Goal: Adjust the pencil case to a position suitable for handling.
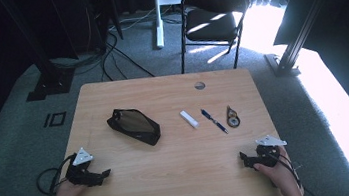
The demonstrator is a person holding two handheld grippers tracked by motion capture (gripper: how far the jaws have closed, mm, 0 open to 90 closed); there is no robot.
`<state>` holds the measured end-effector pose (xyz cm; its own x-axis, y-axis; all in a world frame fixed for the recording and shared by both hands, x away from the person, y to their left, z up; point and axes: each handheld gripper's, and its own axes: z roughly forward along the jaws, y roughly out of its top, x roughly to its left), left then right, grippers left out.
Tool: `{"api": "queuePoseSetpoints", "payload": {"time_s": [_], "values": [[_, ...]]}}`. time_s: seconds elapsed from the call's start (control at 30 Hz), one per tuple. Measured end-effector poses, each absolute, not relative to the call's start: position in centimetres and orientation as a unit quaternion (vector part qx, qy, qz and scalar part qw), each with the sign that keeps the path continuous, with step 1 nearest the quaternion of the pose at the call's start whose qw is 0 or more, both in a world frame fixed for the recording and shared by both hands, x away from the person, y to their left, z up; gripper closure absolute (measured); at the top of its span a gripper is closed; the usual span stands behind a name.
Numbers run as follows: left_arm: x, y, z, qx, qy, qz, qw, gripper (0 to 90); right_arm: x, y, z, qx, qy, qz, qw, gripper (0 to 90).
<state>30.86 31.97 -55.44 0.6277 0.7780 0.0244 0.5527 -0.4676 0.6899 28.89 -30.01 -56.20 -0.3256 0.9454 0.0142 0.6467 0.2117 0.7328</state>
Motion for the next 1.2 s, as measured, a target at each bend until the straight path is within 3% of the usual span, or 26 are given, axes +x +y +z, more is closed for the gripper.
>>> {"api": "queuePoseSetpoints", "payload": {"time_s": [0.43,1.2], "values": [[30.9,32.0,-55.4,0.841,0.394,0.170,0.330,0.6,29.5,-27.9,-56.0,0.515,0.752,0.349,0.218,11.0],[30.9,32.0,-55.4,0.841,0.394,0.170,0.330,0.6,32.8,-18.7,-53.7,0.421,0.795,0.392,0.191,13.2]]}}
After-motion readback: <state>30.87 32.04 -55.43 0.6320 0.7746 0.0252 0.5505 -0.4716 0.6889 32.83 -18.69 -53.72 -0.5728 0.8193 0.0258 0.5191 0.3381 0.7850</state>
